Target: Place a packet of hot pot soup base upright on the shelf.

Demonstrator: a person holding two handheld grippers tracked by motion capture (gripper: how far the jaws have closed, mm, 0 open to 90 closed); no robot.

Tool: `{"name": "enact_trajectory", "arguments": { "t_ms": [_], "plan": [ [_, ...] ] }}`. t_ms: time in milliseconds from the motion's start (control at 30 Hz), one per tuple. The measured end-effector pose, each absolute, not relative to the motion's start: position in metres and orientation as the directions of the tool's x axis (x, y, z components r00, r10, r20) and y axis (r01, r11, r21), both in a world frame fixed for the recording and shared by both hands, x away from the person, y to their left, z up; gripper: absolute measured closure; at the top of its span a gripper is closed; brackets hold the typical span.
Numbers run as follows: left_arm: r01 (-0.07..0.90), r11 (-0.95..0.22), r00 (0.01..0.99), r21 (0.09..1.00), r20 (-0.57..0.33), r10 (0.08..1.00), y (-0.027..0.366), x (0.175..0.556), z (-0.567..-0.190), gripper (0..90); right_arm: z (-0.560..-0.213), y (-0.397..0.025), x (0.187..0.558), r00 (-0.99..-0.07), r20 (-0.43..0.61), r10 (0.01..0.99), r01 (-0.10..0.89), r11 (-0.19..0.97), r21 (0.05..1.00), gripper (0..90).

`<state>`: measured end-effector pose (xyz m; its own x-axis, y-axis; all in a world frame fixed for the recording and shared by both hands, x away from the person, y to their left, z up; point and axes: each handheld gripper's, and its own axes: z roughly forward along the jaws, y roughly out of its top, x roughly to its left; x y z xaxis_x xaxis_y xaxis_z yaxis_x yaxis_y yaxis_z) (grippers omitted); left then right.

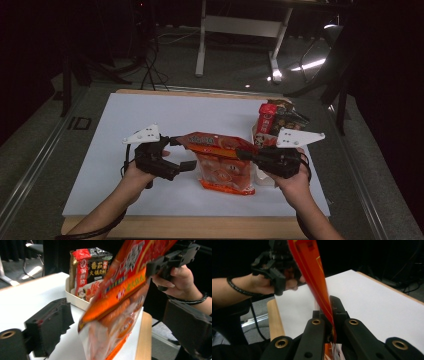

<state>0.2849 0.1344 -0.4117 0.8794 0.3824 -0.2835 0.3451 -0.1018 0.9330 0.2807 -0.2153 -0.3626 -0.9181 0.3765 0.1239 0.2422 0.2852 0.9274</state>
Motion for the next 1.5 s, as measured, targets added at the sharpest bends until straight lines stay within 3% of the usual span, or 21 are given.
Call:
{"name": "enact_trajectory", "arguments": {
  "t_ms": [100, 367, 567, 967, 1500],
  "plan": [
    [0.336, -0.095, 0.863, 0.937, -0.266, 0.429, 0.137, 0.283, -0.417, 2.2, -0.357, -0.216, 0.282, -0.916, 0.124, 0.382, 0.24, 0.275, 0.931, 90.0],
    [0.287, -0.072, 0.838, 0.955, -0.214, 0.502, 0.147, 0.273, -0.43, 1.7, -0.343, -0.219, 0.285, -0.91, 0.11, 0.4, 0.224, 0.251, 0.942, 90.0],
    [0.284, -0.146, 0.843, 0.948, -0.174, 0.508, 0.146, 0.265, -0.445, 1.7, -0.325, -0.229, 0.286, -0.904, 0.085, 0.419, 0.195, 0.227, 0.954, 90.0],
    [0.289, -0.155, 0.841, 0.945, -0.174, 0.512, 0.167, 0.251, -0.473, 1.7, -0.294, -0.267, 0.292, -0.857, 0.059, 0.511, 0.162, 0.16, 0.974, 90.0],
    [0.319, -0.123, 0.814, 0.94, -0.205, 0.543, 0.176, 0.245, -0.494, 1.7, -0.304, -0.313, 0.303, -0.773, 0.086, 0.629, 0.213, 0.128, 0.969, 90.0]
  ]
}}
